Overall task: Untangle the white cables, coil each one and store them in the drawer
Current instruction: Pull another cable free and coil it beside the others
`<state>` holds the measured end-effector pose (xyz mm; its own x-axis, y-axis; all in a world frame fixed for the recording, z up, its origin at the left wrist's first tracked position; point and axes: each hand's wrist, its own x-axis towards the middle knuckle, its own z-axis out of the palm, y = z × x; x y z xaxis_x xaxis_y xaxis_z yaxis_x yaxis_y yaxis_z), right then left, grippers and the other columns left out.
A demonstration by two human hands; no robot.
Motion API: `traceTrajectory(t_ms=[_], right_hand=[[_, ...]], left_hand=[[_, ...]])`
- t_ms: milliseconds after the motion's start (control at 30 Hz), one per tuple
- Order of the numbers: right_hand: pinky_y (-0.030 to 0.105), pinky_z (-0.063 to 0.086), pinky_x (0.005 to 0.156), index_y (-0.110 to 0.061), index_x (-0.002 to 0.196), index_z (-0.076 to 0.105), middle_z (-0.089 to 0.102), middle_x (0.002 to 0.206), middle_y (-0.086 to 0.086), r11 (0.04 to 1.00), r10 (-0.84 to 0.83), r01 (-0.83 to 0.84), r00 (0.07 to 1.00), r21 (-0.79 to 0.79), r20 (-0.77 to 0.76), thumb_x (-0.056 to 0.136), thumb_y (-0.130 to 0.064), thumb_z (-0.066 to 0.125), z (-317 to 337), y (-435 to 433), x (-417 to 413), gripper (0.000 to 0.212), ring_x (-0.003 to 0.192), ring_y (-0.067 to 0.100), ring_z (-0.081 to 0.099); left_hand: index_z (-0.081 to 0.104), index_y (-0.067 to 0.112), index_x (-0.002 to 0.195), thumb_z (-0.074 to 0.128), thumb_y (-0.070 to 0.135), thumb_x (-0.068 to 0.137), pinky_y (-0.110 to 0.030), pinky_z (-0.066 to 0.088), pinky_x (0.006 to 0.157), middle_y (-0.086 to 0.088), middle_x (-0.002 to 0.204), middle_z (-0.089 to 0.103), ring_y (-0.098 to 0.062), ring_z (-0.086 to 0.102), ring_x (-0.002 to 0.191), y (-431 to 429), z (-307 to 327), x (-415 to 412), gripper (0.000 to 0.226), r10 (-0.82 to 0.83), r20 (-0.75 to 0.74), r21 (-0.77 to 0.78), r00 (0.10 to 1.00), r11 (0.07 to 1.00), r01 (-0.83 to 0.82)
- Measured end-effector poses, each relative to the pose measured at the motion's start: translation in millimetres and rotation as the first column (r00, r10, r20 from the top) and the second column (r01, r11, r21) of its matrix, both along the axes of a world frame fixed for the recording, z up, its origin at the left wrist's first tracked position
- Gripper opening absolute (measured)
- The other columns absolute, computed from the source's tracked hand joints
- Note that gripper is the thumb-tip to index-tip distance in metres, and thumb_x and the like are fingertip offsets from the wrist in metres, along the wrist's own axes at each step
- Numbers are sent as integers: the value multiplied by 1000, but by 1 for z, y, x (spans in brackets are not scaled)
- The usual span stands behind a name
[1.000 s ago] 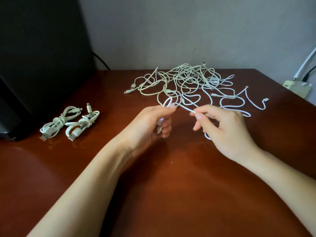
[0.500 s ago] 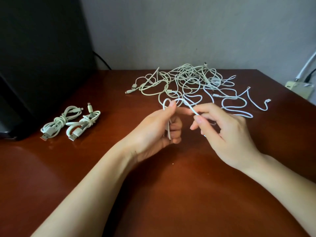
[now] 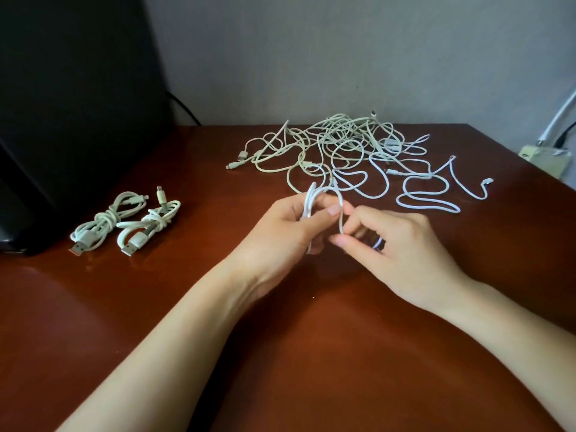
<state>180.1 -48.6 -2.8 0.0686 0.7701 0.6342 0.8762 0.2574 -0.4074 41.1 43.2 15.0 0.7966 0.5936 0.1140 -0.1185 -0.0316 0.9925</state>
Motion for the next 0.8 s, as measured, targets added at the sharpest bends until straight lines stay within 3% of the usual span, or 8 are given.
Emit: traceTrajectory(t_ms=[100, 233, 400, 533, 633, 733, 800], right_hand=[[9, 39, 61, -18, 75, 65, 59, 67, -10, 999, -37, 36, 999, 8, 39, 83, -43, 58, 1, 1, 3, 28, 68, 4, 53], [20, 40, 73, -19, 81, 64, 61, 76, -9, 996, -56, 63, 994, -67, 97, 85, -47, 53, 4, 2, 9, 31, 76, 10, 53], [22, 46, 73, -27, 88, 53, 60, 88, -9, 950, -44, -10, 985, -311, -169, 82, -46, 55, 3, 1, 9, 20, 83, 10, 57], [25, 49, 73, -25, 88, 49, 60, 77, -5, 951, -20, -58, 969, -303, -248, 85, -23, 67, 3, 3, 10, 18, 73, 10, 58], [17, 47, 67, -28, 91, 50, 61, 79, -5, 961, 12, -92, 956, -261, -295, 87, -12, 65, 4, 3, 8, 23, 68, 10, 61], [15, 45, 61, -32, 99, 53, 58, 80, -11, 962, 13, -88, 959, -257, -282, 91, -12, 60, 4, 3, 10, 23, 55, 8, 60], [12, 46, 65, -32, 104, 59, 60, 73, -12, 974, -14, -35, 977, -224, -212, 92, -14, 60, 2, 4, 11, 22, 60, 6, 59]], left_hand=[[64, 13, 81, 50, 11, 96, -20, 25, 51, 4, 55, 34, -6, 28, 50, 1, -1, 1, 21, 30, 9, -30, 1000, 999, -30], [55, 14, 85, 45, 14, 97, -17, 25, 52, 6, 65, 34, -6, 25, 56, 4, 5, -1, 16, 35, 114, -110, 993, 994, -23], [52, 18, 82, 51, 23, 85, -20, 31, 56, -2, 89, 63, -8, 46, 67, 13, 13, -8, 5, 46, 220, -229, 974, 973, 6], [48, 24, 82, 46, 28, 85, -31, 47, 77, 5, 70, 64, -13, 66, 76, 20, 15, -14, 5, 39, 240, -349, 970, 936, 49], [47, 22, 83, 42, 25, 95, -42, 54, 83, 5, 58, 44, -11, 57, 60, 21, 16, -14, 13, 59, 320, -461, 946, 881, 101], [47, 21, 83, 36, 24, 102, -37, 57, 72, 5, 57, 33, -8, 40, 49, 23, 16, -12, 22, 143, 305, -509, 942, 860, 34], [47, 21, 82, 36, 25, 102, -30, 55, 61, 5, 58, 30, -8, 34, 48, 25, 16, -11, 24, 210, 286, -532, 935, 846, -27]])
